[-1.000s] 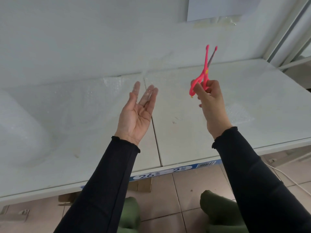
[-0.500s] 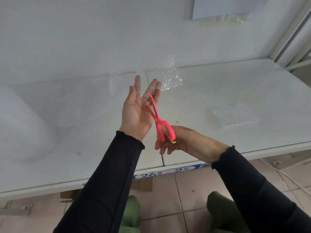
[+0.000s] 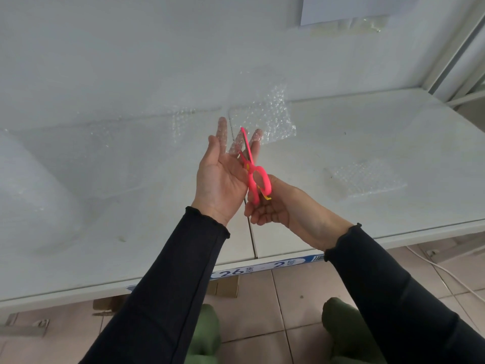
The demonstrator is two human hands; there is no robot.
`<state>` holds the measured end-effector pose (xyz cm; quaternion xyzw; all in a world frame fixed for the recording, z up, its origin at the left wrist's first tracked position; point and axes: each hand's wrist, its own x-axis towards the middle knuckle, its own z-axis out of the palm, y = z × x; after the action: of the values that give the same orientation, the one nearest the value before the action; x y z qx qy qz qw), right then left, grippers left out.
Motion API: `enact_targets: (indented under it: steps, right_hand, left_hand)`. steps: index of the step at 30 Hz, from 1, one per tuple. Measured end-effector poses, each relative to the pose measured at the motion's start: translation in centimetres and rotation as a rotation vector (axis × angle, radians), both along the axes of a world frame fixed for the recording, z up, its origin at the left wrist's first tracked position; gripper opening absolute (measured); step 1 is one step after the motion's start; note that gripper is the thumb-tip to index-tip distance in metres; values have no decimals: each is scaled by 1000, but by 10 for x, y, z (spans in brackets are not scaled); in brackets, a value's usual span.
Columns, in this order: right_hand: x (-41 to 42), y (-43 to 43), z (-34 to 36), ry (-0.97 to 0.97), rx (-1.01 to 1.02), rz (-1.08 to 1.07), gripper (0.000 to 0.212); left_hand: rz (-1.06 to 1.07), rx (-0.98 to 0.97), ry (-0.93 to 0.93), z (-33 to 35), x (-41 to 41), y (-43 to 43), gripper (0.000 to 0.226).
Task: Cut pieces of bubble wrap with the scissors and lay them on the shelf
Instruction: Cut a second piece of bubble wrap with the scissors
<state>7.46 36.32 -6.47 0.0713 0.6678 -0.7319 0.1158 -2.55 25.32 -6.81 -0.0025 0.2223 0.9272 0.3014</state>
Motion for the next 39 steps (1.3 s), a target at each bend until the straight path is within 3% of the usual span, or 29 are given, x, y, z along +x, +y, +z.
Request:
enact_targets:
  steps: [39]
  right_hand:
    - [-10, -18, -5, -27, -18, -133, 40]
  left_hand:
    - [-81, -29, 94, -4, -7, -9, 45]
